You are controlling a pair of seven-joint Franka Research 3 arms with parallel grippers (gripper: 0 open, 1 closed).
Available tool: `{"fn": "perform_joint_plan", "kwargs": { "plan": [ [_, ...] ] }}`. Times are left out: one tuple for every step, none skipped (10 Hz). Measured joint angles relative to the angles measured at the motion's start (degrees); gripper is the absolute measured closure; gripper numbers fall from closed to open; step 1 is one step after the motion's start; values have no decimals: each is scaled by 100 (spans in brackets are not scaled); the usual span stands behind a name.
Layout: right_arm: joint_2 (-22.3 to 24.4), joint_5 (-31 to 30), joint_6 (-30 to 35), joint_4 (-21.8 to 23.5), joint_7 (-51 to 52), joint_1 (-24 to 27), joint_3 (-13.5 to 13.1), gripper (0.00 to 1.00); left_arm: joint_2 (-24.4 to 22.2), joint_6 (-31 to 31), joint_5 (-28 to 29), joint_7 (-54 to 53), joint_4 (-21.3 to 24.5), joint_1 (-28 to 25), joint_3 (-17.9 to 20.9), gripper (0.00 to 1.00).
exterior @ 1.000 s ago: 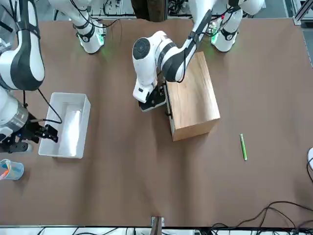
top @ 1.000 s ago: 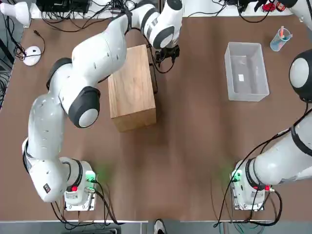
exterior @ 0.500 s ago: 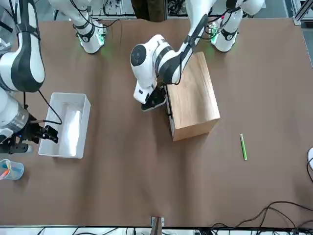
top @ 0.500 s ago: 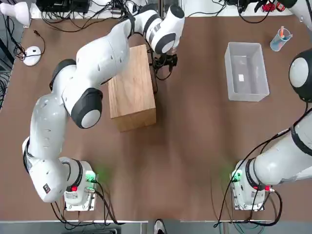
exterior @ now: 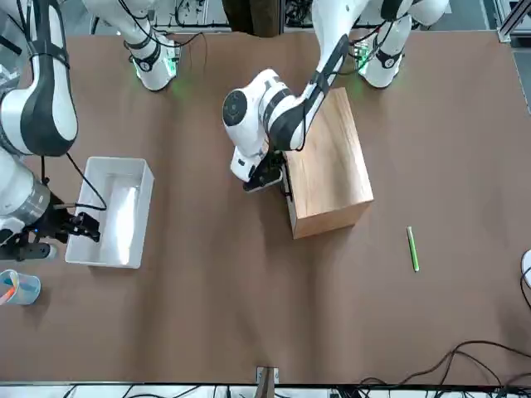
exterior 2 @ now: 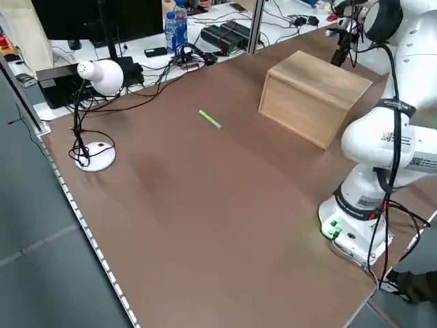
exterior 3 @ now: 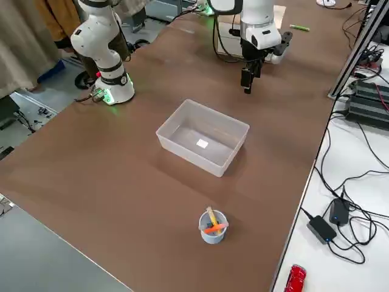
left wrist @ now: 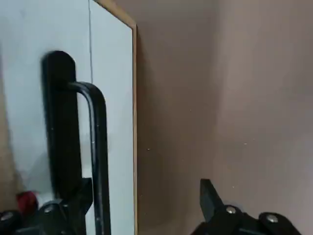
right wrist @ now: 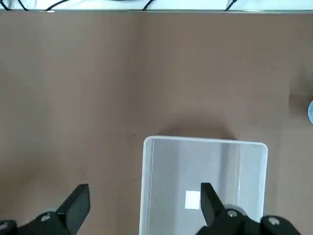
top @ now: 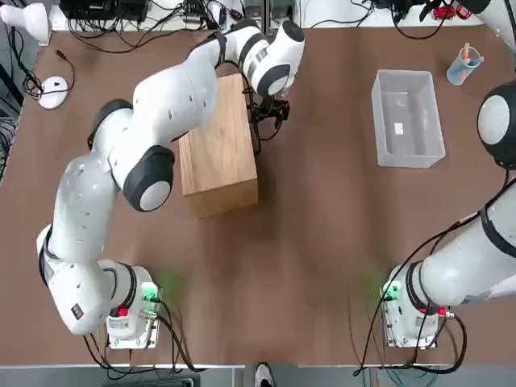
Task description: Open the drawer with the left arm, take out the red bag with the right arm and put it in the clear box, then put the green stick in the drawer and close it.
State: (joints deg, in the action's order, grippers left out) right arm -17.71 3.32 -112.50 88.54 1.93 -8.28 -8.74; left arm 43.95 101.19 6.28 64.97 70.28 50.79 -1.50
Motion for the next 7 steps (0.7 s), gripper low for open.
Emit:
{"fn": "perform_joint_plan", "kwargs": {
  "plan": [
    [-3, 0, 0, 0, 0, -1, 1, 0, 32, 9, 0, -3, 0, 1, 0, 4],
    [-3, 0, 0, 0, 0, -1, 1, 0, 33, 9, 0, -4, -3, 1, 0, 4],
    [-4, 0, 0, 1, 0, -1, 1, 0, 33, 9, 0, -4, -4, 0, 0, 4],
    [-4, 0, 0, 2, -1, -1, 1, 0, 33, 34, 0, -4, -9, 0, 0, 3],
    [-4, 0, 0, 3, -1, -1, 0, 0, 33, 66, 0, -5, -25, 1, 0, 3],
    [-4, 0, 0, 3, -1, -1, 1, 0, 33, 95, 0, -5, -30, 3, 0, 3],
    [-4, 0, 0, 3, -1, -1, 1, 0, 33, 156, 0, -6, -31, 10, -3, 3]
  ]
}}
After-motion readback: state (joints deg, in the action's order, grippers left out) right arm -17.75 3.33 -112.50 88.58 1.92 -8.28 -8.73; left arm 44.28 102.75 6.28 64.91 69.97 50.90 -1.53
